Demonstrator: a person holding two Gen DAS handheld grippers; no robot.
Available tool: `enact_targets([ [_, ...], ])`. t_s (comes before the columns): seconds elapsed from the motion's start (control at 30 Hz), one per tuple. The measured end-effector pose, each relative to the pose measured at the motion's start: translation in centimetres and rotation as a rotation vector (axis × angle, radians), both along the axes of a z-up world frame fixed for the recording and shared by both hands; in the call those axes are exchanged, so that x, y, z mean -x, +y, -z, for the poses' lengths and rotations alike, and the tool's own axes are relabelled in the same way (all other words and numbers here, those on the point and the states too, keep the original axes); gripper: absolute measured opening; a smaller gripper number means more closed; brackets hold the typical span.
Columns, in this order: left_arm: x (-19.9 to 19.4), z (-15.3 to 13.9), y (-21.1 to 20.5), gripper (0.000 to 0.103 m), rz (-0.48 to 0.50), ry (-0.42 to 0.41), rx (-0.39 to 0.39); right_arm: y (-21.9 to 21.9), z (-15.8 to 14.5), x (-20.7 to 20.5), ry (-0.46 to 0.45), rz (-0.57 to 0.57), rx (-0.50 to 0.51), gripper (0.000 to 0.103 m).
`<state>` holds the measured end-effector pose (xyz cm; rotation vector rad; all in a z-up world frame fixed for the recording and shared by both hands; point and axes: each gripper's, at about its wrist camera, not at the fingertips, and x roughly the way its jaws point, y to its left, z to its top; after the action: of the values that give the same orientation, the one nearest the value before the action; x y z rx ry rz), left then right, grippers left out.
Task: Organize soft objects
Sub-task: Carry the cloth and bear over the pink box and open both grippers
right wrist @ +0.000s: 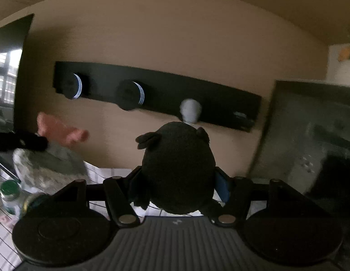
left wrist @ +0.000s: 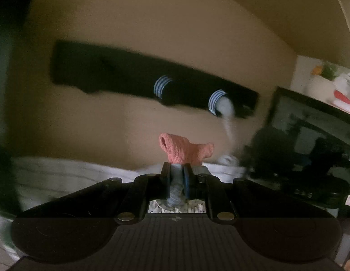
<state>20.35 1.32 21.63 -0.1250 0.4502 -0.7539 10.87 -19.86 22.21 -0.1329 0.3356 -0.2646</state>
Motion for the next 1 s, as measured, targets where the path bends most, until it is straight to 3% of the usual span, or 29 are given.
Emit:
enact_targets([
  [0.3, -2.9, 6.6, -8.3, 0.015, 0.102, 0.217, -0.06, -4.8, 0.7, -0.6, 0.029, 0.019, -0.051, 0.065],
  [0.43, -5.4, 10.1, -11.4, 0.018, 0.041, 0.364, -0.205, -5.1, 1.9, -2.7, 0.078, 0.007, -0.111, 0.066],
  [0.6, -5.3, 11.6, -11.8, 0.019, 0.046, 0.304, -0.225, -5.7, 3.5, -3.9, 0.152, -0.017, -0.258, 0.07],
  [0.73, -5.0, 10.7, -11.1, 0.019, 0.056, 0.319, -0.237, -6.0, 3.6, -3.3, 0.149, 0.005, -0.282, 0.07],
  [1.0, -2.1, 7.6, -5.7, 0.019, 0.066, 0.292, -0.125, -3.4, 4.7, -0.9, 0.164, 0.024, -0.247, 0.071],
])
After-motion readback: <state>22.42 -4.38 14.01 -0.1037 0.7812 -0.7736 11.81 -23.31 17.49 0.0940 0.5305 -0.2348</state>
